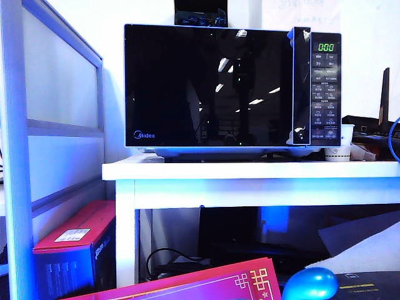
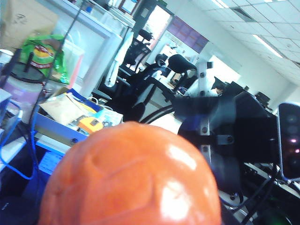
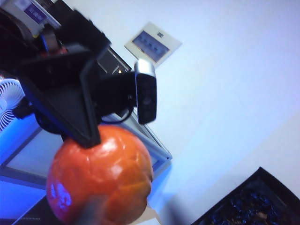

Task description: Open the microwave door, place the orange inside the microwave, then close the microwave door.

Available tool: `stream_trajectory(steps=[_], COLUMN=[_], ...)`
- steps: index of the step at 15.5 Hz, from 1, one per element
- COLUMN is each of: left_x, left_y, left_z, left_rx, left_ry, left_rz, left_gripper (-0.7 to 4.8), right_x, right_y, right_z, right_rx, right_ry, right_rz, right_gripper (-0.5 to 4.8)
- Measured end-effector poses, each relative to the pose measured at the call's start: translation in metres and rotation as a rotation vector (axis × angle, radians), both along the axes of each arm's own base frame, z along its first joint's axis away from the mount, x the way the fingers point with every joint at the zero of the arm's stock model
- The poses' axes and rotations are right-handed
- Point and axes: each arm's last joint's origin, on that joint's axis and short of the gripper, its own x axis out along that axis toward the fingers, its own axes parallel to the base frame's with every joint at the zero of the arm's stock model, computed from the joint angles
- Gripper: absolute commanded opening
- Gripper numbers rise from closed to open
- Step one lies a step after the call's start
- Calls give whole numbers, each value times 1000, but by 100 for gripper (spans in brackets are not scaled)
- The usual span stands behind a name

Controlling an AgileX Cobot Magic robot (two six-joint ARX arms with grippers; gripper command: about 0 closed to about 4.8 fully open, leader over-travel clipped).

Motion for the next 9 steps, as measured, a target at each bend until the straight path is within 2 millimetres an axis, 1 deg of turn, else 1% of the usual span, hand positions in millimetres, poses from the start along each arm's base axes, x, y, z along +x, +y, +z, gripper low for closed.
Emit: stream_trajectory(steps=[1, 3, 5, 9], left_x=[0, 0, -2, -8], left_y=[0, -1, -3, -13], left_z=[0, 0, 0, 2], left_rx=[0, 0, -2, -6], left_ry=[0, 3, 12, 0], left_rz=[0, -2, -11, -65], left_gripper=[372, 372, 372, 372], right_x=[-1, 1, 3, 2], right_y=[0, 0, 0, 1], right_z=[0, -1, -4, -4], right_rx=[5, 48, 46, 23], right_ry=[9, 102, 133, 132], right_rz=[4, 2, 3, 44], right_gripper=[479, 479, 479, 479])
